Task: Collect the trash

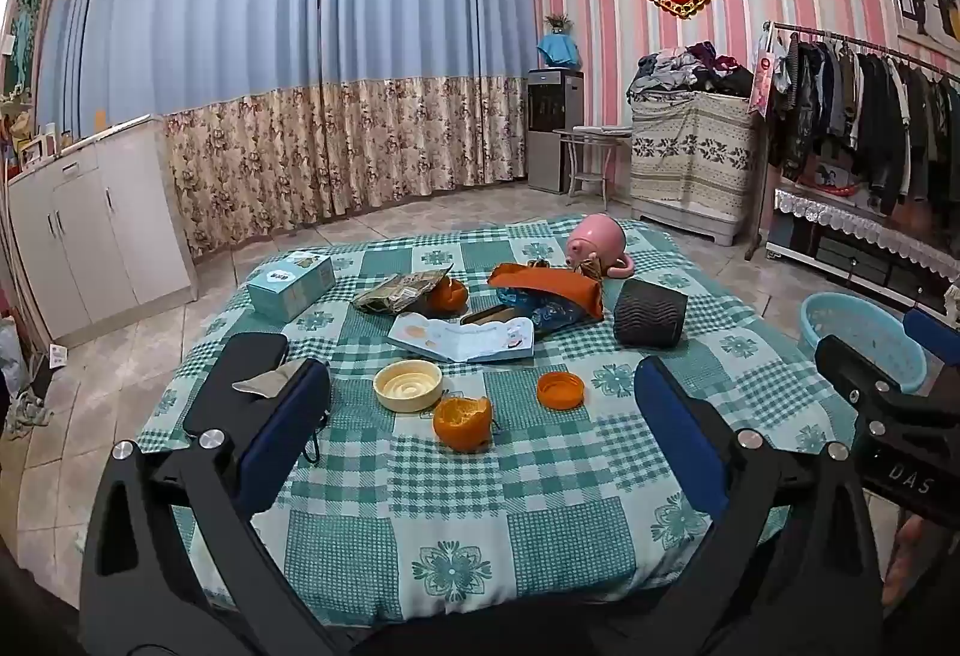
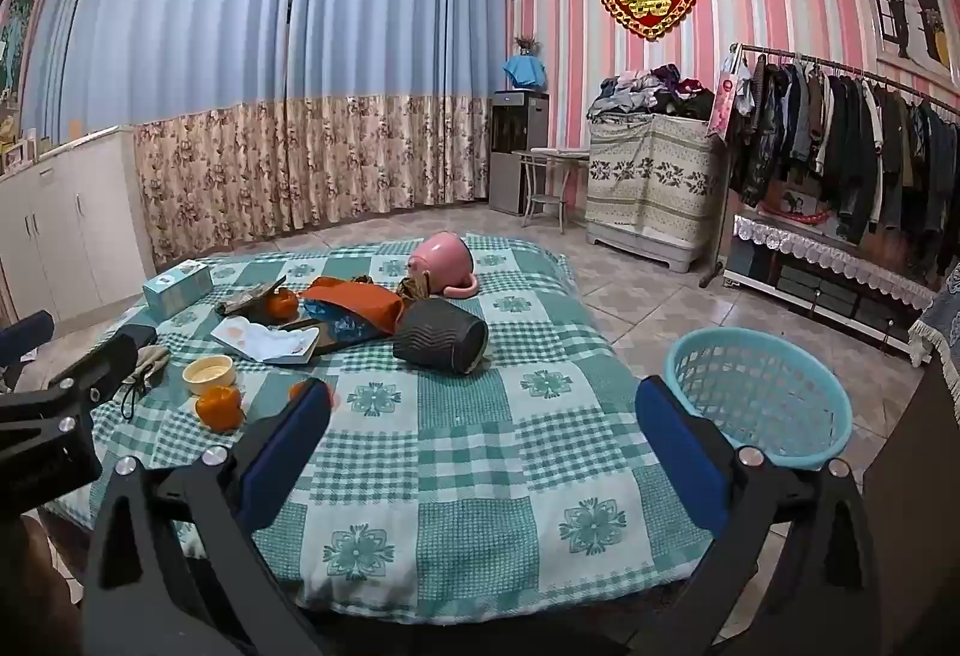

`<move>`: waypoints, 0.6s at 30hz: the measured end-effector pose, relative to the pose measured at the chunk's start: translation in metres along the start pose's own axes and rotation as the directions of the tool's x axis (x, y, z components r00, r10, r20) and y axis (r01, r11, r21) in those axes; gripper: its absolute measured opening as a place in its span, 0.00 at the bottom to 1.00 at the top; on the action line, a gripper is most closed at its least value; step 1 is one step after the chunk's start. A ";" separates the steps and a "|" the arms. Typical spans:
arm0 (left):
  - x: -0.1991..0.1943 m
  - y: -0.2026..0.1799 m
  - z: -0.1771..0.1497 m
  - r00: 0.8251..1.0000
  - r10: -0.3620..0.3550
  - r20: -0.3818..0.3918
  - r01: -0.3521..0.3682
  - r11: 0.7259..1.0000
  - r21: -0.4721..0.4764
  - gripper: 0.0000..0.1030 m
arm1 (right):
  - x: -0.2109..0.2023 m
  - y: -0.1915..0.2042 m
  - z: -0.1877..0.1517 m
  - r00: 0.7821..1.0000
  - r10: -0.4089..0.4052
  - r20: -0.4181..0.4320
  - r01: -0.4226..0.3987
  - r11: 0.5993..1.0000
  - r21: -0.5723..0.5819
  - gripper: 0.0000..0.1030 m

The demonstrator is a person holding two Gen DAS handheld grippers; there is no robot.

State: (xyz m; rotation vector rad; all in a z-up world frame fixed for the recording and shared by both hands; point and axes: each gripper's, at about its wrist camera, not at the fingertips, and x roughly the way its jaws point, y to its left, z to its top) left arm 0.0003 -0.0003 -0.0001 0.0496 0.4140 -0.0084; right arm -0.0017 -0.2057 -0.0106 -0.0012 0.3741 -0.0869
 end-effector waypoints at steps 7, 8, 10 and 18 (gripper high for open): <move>-0.001 0.001 0.000 1.000 -0.004 0.004 0.004 1.000 -0.005 0.95 | -0.002 0.000 0.001 1.000 0.001 -0.004 -0.001 1.000 0.004 0.96; -0.001 0.001 0.000 1.000 -0.006 0.004 0.006 1.000 -0.006 0.95 | -0.003 0.000 0.002 1.000 -0.002 -0.002 0.002 1.000 0.002 0.96; -0.006 0.000 0.004 1.000 -0.008 0.009 0.008 1.000 -0.004 0.95 | -0.006 0.000 0.003 1.000 -0.005 0.003 0.005 1.000 0.002 0.96; -0.011 0.000 0.009 1.000 -0.006 0.017 0.006 1.000 -0.001 0.95 | -0.002 -0.004 0.001 1.000 -0.008 0.000 0.008 1.000 0.007 0.96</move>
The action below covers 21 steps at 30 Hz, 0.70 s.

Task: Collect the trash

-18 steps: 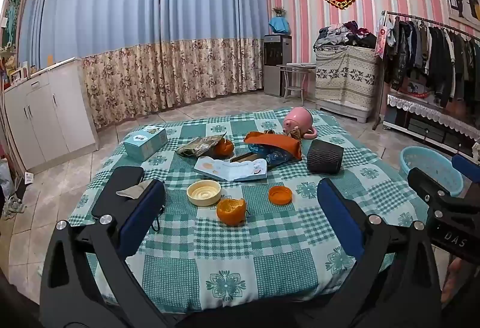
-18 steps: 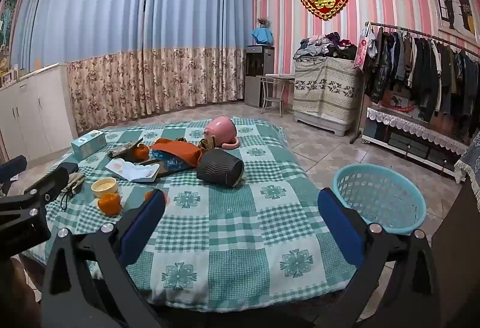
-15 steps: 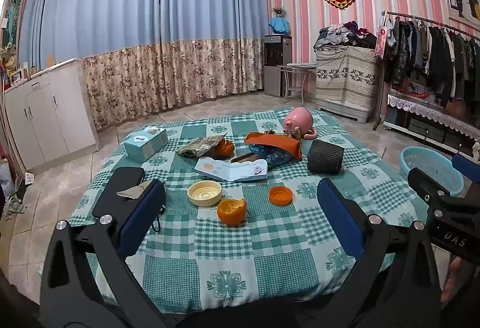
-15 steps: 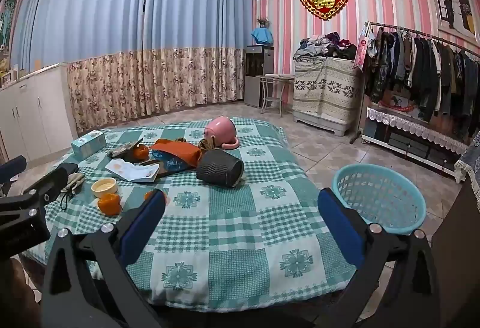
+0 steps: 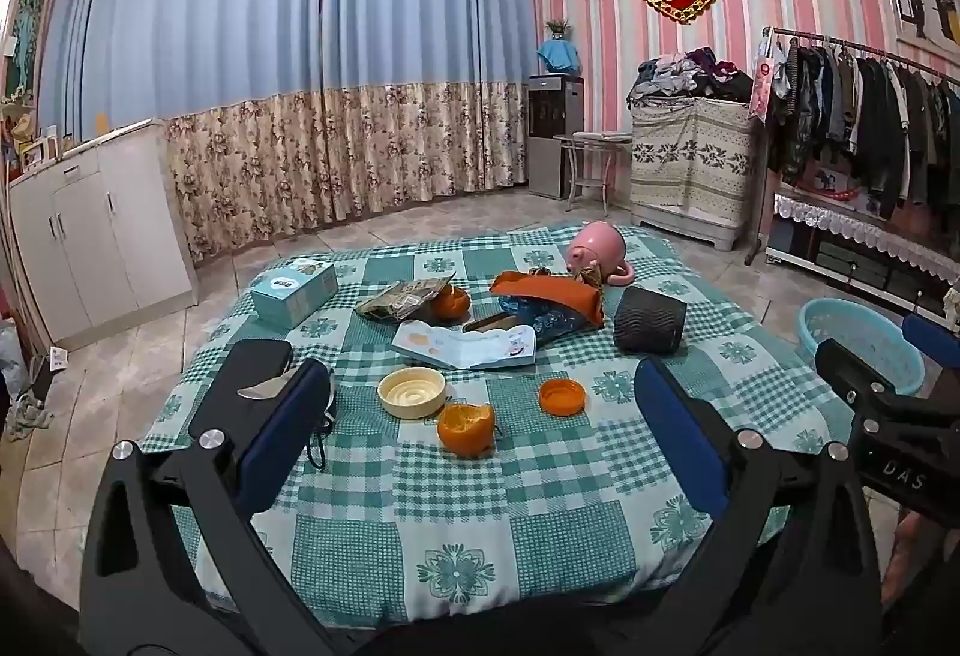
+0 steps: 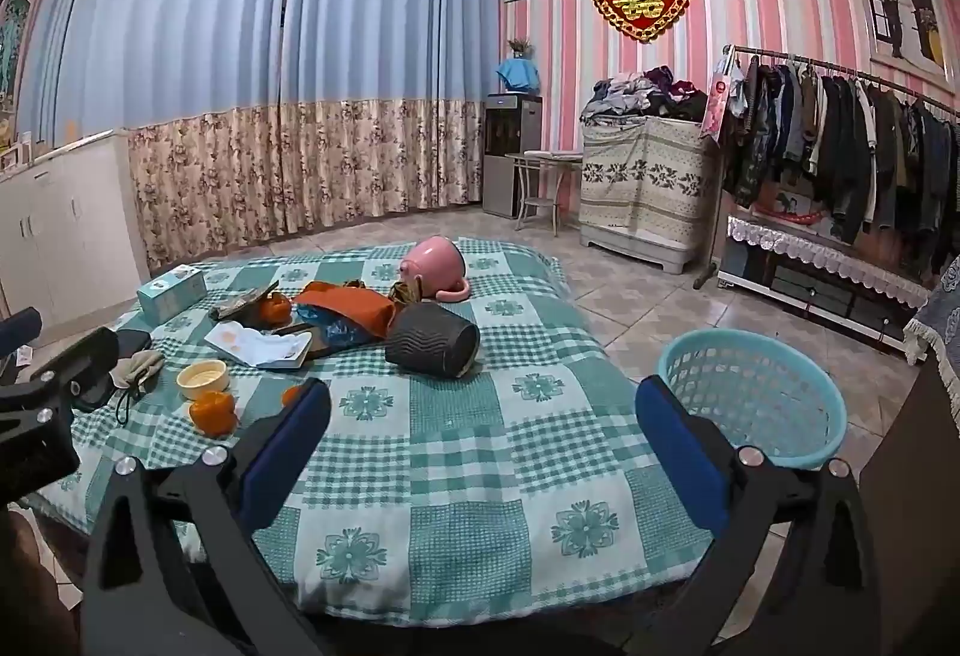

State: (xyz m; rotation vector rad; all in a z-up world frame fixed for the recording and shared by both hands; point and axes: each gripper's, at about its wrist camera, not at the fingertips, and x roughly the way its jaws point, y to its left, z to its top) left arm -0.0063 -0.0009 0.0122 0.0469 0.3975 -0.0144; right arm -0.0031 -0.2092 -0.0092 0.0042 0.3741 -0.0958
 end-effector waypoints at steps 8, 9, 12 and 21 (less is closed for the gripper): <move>0.004 0.003 -0.003 1.000 0.015 0.004 -0.015 1.000 0.000 0.95 | 0.002 0.002 0.000 1.000 0.000 -0.001 0.000 1.000 0.003 0.96; 0.005 0.004 -0.003 1.000 0.015 0.003 -0.015 1.000 -0.003 0.95 | 0.002 0.002 0.000 1.000 0.000 0.000 0.000 1.000 0.003 0.96; 0.007 0.007 -0.004 1.000 0.016 0.002 -0.016 1.000 -0.006 0.95 | 0.000 0.001 0.002 1.000 0.002 -0.002 -0.002 1.000 0.008 0.96; 0.008 0.008 -0.005 1.000 0.017 -0.001 -0.017 1.000 -0.007 0.95 | -0.001 0.000 0.002 1.000 0.006 -0.004 -0.006 1.000 0.007 0.96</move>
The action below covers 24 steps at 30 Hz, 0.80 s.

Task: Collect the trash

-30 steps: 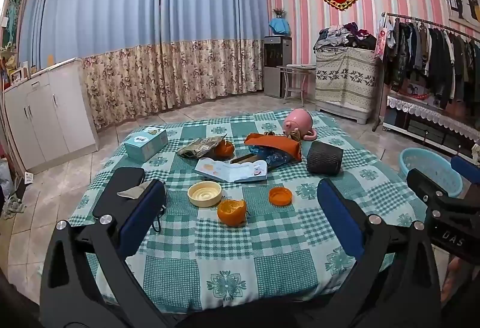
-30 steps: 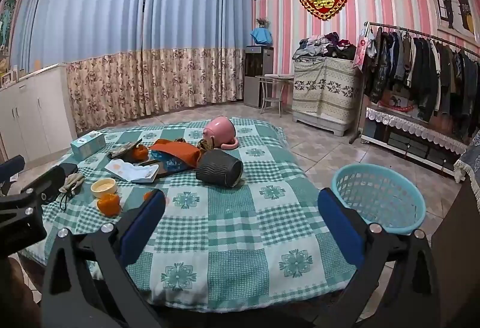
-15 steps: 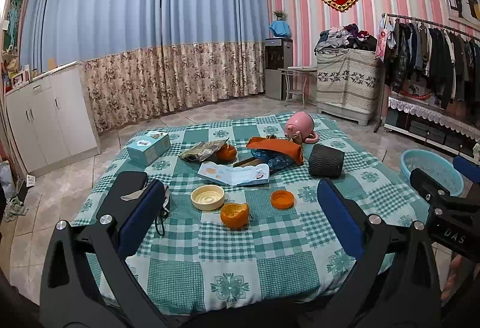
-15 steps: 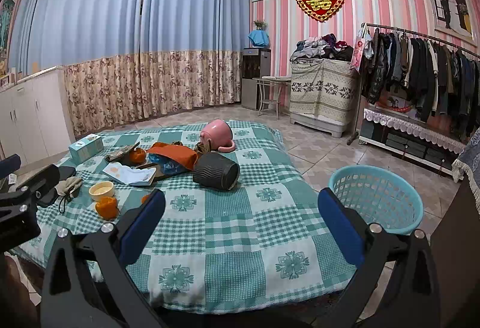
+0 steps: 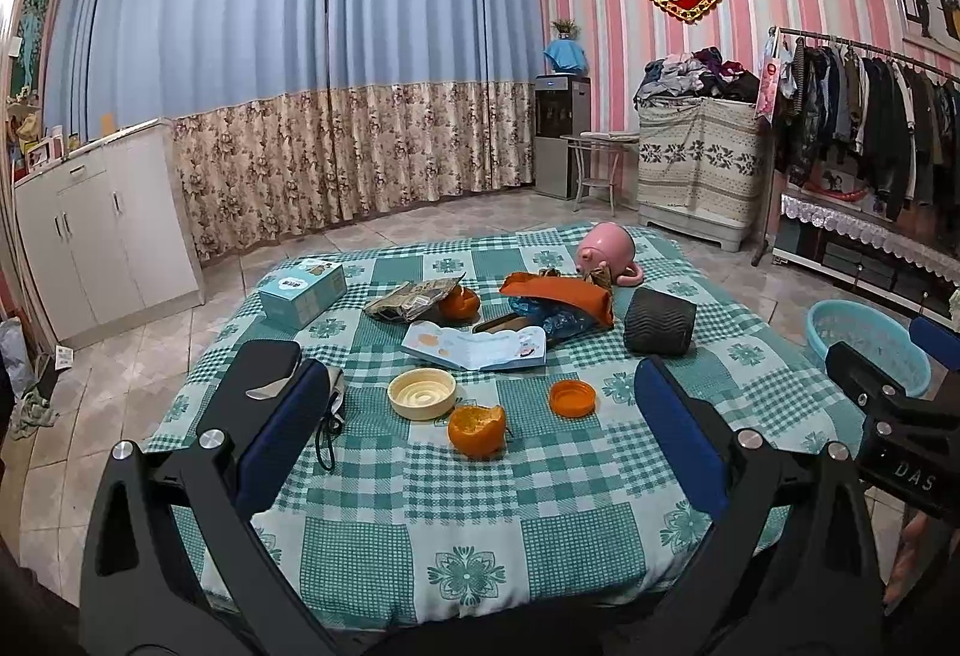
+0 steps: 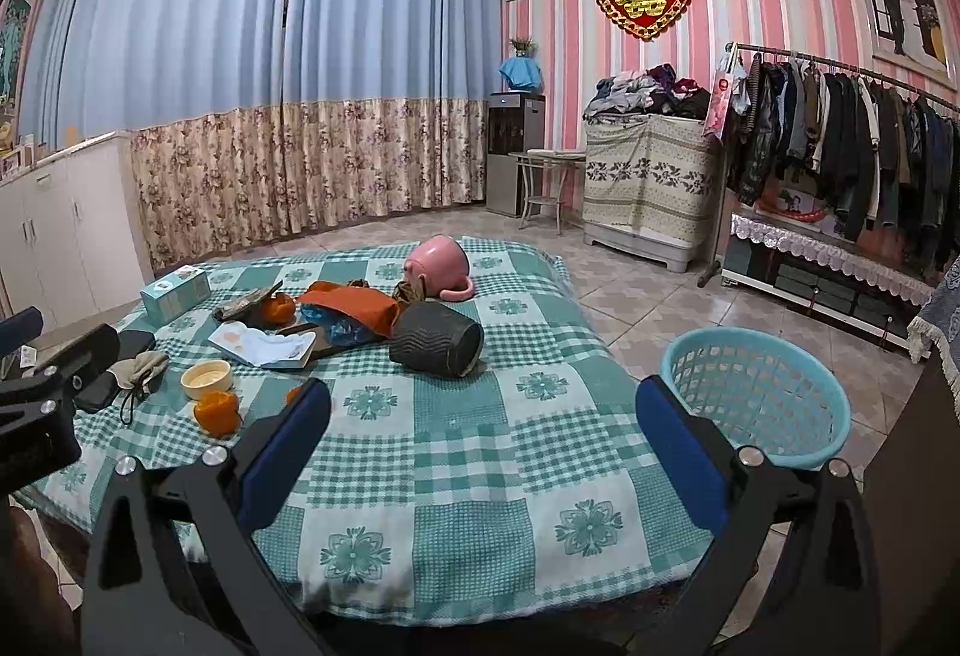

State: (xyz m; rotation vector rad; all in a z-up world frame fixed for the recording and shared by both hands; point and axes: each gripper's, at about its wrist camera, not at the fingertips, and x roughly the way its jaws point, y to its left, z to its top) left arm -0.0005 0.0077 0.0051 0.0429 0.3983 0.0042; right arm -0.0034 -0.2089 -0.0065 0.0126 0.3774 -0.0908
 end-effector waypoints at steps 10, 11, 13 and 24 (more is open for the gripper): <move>0.002 0.000 0.000 1.000 0.001 0.002 -0.001 1.000 -0.002 0.95 | 0.001 0.002 0.001 1.000 0.004 -0.004 -0.004 1.000 -0.005 0.96; 0.001 0.000 0.000 1.000 0.002 0.002 -0.002 1.000 -0.001 0.95 | 0.000 0.003 0.001 1.000 0.005 -0.003 -0.005 1.000 -0.006 0.96; 0.001 0.000 0.000 1.000 0.000 0.002 0.000 1.000 0.000 0.95 | 0.000 0.003 0.001 1.000 0.005 -0.003 -0.005 1.000 -0.007 0.96; 0.004 0.002 0.000 1.000 0.001 -0.003 -0.001 1.000 -0.002 0.95 | 0.000 0.003 0.001 1.000 0.004 -0.002 -0.004 1.000 -0.006 0.96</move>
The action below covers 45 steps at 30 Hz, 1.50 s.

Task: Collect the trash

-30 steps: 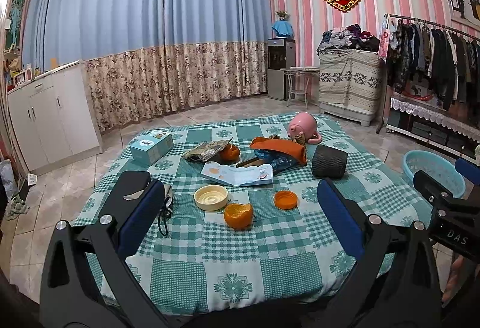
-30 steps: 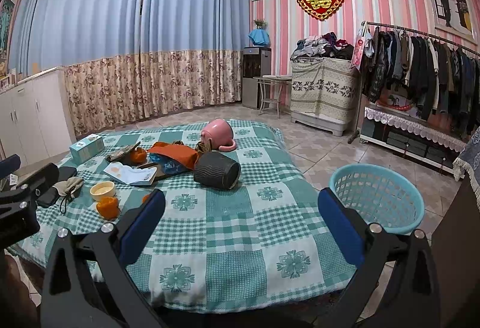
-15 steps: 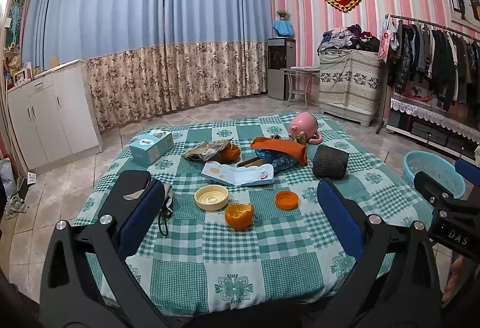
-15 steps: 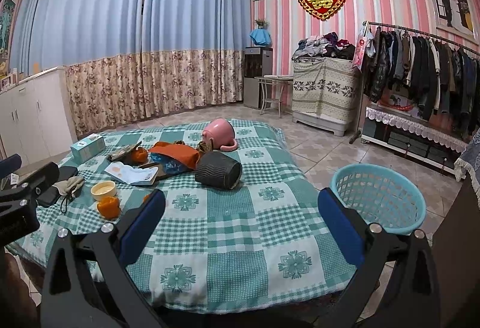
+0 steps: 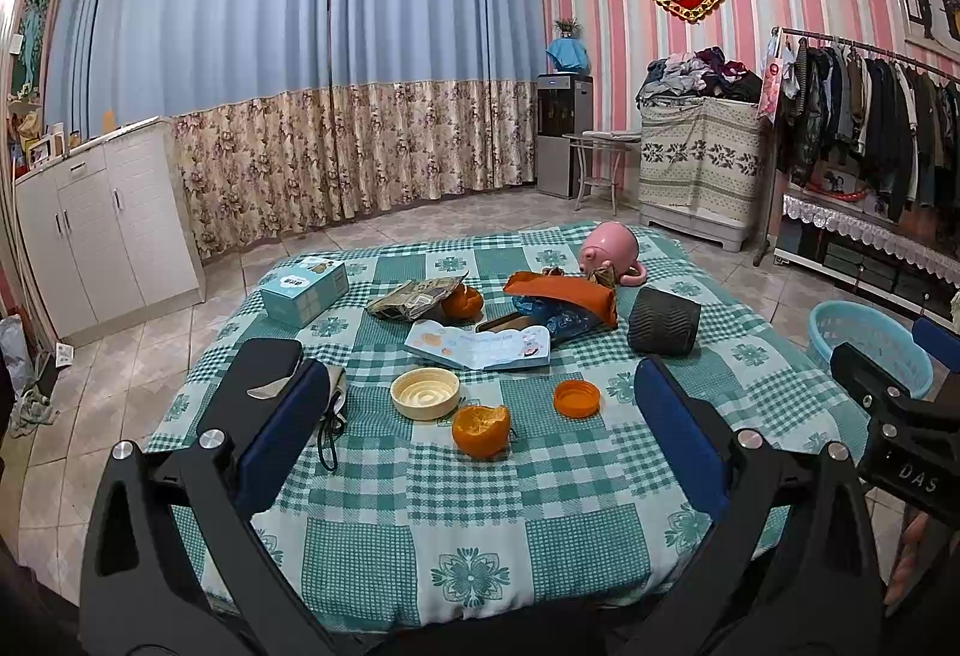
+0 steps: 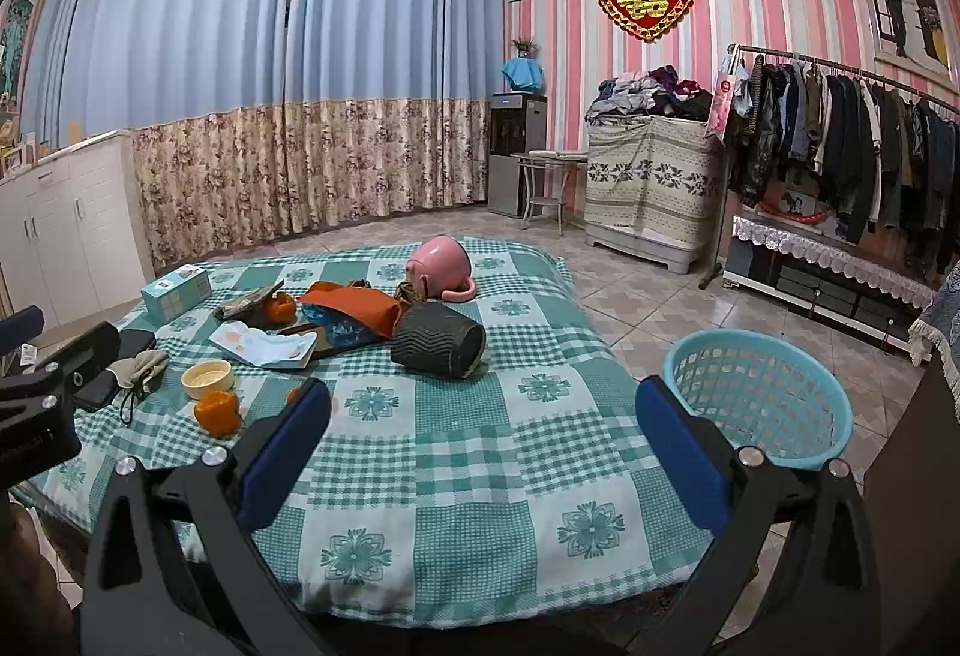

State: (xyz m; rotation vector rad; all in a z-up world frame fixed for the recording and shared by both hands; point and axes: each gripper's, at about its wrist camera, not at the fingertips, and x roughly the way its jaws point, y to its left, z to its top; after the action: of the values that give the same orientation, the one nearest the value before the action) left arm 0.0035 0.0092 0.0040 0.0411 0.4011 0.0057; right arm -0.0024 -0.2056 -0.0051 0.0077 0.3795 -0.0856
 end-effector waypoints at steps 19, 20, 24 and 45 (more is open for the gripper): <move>0.006 0.002 -0.006 1.000 0.010 -0.003 -0.010 1.000 -0.008 0.95 | 0.002 -0.002 -0.001 1.000 0.002 0.000 -0.002 1.000 0.012 0.96; 0.006 0.002 -0.006 1.000 0.009 -0.004 -0.009 1.000 -0.008 0.95 | 0.002 -0.001 -0.001 1.000 0.002 -0.002 -0.002 1.000 0.011 0.96; 0.007 0.002 -0.007 1.000 0.007 -0.007 -0.008 1.000 -0.011 0.95 | 0.004 -0.001 -0.003 1.000 0.005 -0.002 -0.005 1.000 0.006 0.96; 0.014 0.012 -0.006 1.000 0.003 -0.022 -0.004 0.999 -0.032 0.95 | 0.020 0.001 -0.015 1.000 0.013 -0.015 -0.013 1.000 -0.008 0.96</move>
State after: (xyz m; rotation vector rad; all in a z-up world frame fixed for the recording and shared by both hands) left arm 0.0137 0.0219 -0.0065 0.0103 0.4229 0.0163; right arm 0.0100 -0.2059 -0.0267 0.0025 0.3950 -0.0711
